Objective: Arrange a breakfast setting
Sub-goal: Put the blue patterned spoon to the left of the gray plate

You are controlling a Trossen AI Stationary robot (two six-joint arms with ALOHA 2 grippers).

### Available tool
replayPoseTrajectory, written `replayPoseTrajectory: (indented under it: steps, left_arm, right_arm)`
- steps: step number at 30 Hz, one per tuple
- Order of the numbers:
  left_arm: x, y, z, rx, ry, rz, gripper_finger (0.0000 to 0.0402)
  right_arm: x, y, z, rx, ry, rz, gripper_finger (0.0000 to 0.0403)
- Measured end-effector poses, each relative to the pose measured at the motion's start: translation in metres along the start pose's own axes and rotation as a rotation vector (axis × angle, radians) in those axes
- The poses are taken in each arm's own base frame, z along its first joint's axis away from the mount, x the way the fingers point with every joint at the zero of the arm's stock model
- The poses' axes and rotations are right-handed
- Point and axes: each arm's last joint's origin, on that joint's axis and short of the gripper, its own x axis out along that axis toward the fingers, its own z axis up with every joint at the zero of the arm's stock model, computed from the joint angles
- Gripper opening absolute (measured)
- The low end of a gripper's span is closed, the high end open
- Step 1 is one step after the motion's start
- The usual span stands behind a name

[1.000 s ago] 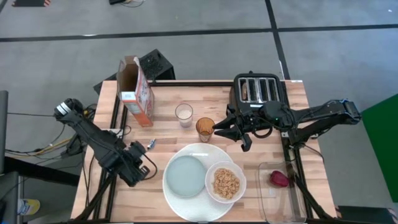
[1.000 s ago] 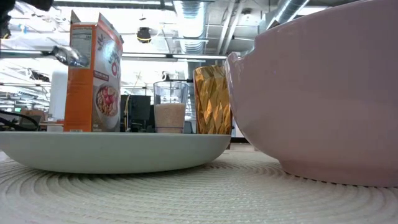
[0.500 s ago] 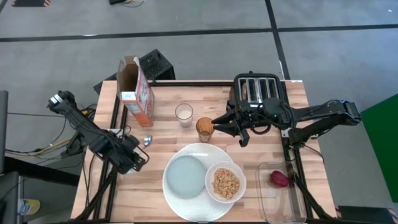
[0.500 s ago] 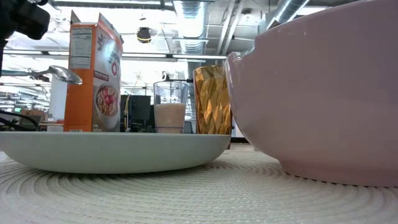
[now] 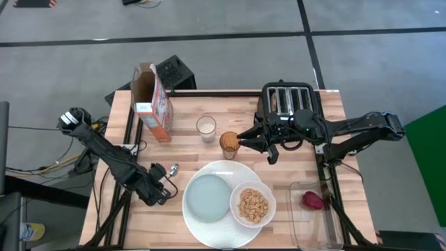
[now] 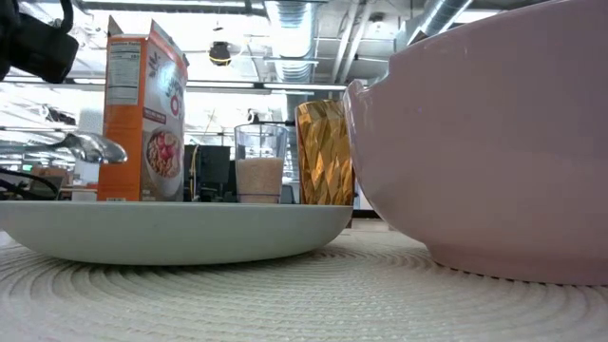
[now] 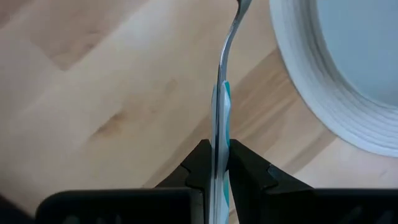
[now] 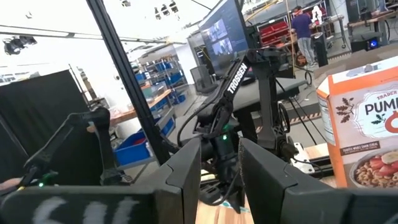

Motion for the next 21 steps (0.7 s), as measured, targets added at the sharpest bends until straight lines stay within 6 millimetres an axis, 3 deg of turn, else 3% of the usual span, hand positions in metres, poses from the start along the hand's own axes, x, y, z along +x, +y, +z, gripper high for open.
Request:
replayPoseTrajectory:
  steps: [21]
  left_arm:
    - [0.038, -0.032, -0.009, 0.031, 0.051, -0.075, 0.0028]
  right_arm:
    - [0.000, -0.001, -0.003, 0.003, 0.029, -0.011, 0.0134]
